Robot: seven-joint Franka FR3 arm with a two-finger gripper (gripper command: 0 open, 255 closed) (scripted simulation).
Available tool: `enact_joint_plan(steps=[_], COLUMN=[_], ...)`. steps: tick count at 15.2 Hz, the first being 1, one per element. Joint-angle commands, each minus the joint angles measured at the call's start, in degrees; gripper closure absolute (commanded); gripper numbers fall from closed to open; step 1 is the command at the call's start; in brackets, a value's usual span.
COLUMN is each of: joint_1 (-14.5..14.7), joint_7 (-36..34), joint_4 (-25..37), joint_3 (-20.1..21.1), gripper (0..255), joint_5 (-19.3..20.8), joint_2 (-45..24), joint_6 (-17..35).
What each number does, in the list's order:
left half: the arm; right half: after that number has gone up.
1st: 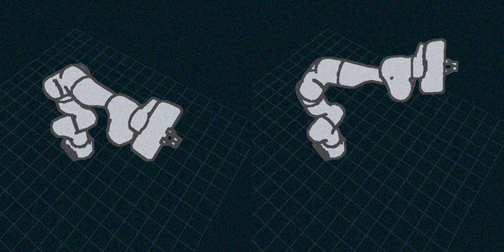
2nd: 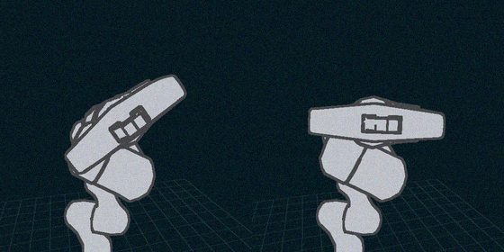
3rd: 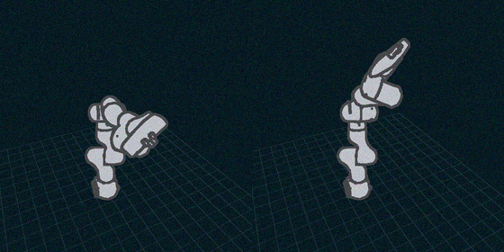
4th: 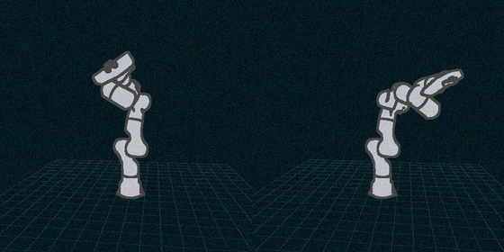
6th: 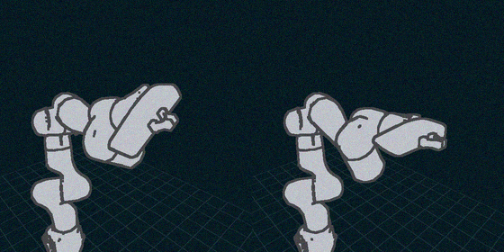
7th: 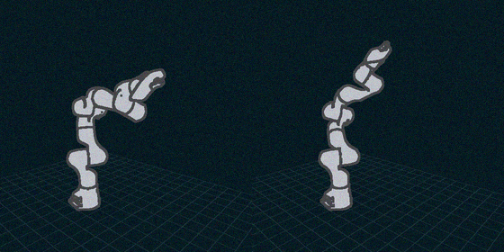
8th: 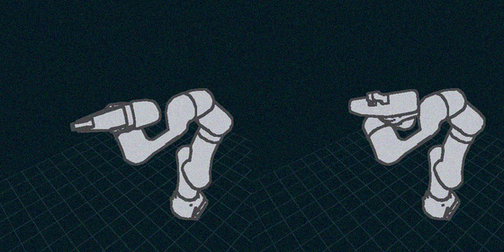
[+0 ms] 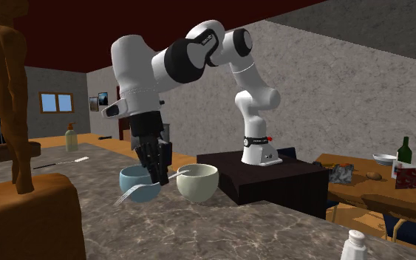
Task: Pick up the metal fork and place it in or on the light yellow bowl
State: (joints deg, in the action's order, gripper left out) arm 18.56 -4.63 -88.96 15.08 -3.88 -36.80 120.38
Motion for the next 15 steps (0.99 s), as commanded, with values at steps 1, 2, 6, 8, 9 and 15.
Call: enact_joint_plan(steps=[1, 2, 6, 8, 9, 15], joint_1=[-0.03, -0.07, -2.61, -4.19, -4.96, -9.13], joint_7=[-0.18, -0.25, 2.16, 3.95, 4.90, 11.34], joint_4=[0.41, 0.59, -9.85, -16.09, -19.04, -34.87], joint_3=[0.10, 0.15, 0.56, 0.76, 0.84, 0.79], gripper=[255, 255, 255, 255, 255, 255], joint_5=[-0.09, -0.14, -1.64, -2.72, -3.29, -6.98], joint_2=[0.77, 1.15, 7.56, 11.44, 13.32, 23.91], joint_6=[-1.15, -1.71, 2.03, 4.19, 5.17, 9.71])
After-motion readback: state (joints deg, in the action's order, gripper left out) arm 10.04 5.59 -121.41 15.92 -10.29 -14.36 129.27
